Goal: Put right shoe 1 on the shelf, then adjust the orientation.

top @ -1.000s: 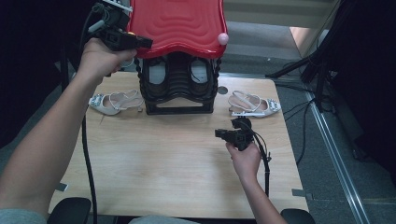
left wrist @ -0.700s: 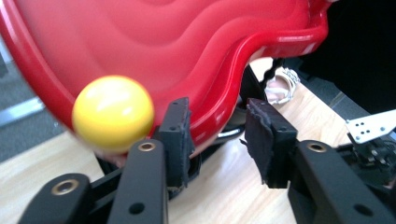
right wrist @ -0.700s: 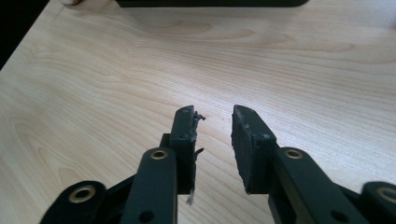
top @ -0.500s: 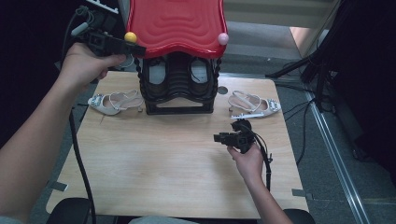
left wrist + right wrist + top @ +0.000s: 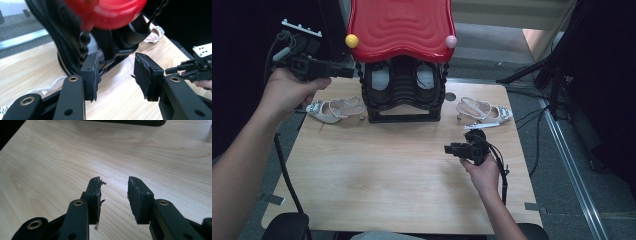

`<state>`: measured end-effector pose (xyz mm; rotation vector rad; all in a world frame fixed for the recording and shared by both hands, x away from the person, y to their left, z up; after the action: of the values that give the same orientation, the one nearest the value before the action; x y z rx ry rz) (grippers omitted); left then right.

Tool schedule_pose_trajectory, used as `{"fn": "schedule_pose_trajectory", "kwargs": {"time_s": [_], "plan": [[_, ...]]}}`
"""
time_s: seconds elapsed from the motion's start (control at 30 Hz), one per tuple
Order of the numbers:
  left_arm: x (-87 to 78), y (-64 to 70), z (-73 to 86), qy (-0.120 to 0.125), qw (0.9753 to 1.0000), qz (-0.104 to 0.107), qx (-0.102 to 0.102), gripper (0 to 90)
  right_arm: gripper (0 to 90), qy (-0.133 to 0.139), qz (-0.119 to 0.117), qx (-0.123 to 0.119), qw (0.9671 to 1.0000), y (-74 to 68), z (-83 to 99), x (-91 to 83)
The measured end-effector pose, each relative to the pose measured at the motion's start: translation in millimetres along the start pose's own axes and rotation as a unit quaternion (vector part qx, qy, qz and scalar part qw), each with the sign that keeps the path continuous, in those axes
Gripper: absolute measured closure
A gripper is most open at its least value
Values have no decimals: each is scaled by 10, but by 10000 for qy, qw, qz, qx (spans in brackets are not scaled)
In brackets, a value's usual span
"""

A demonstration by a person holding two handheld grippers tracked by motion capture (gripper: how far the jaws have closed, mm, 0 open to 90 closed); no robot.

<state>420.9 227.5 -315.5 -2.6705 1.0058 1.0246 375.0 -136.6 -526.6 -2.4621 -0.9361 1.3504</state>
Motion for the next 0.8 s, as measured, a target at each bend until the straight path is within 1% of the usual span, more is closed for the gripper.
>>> {"fn": "schedule_pose_trajectory", "kwargs": {"time_s": [0.03,0.13,0.3,0.33,0.37,0.47,0.53,0.67,0.73,0.8], "plan": [[15,-26,50,-35,10000,-16,-42,554,643,-17,6,6,10000,6,4,7],[49,-87,149,-22,9999,-57,-122,568,644,-17,15,-2,10000,11,10,15],[114,-163,294,-40,9998,-105,-172,633,644,7,-33,32,10000,16,13,18],[138,-181,329,-82,9998,-110,-162,651,644,-6,2,12,10000,13,16,21],[163,-198,362,-128,9997,-114,-195,660,644,-9,20,-49,10000,9,20,28],[248,-256,455,-185,9995,-140,-224,704,640,-33,-40,-52,10000,-7,29,40],[302,-293,515,-238,9992,-138,-287,718,639,-31,-54,-41,10000,-9,32,40],[406,-379,625,-330,9986,-227,-341,775,639,-30,-59,-24,10000,-5,37,39],[466,-417,668,-335,9983,-304,-378,805,640,-3,-79,-25,10000,-5,47,45],[539,-459,721,-428,9976,-368,-396,830,640,-37,-83,-15,10000,-7,61,57]]}}
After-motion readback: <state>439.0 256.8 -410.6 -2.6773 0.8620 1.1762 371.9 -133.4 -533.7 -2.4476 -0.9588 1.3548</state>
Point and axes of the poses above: each handheld gripper's, and its own axes: x roughly forward along the jaws, z roughly out of its underside, y roughly to its right, the point moved 7 cm from there along x, roughly forward along the jaws, and after that the axes turned 8 degrees about x, right-handed, at the moved point
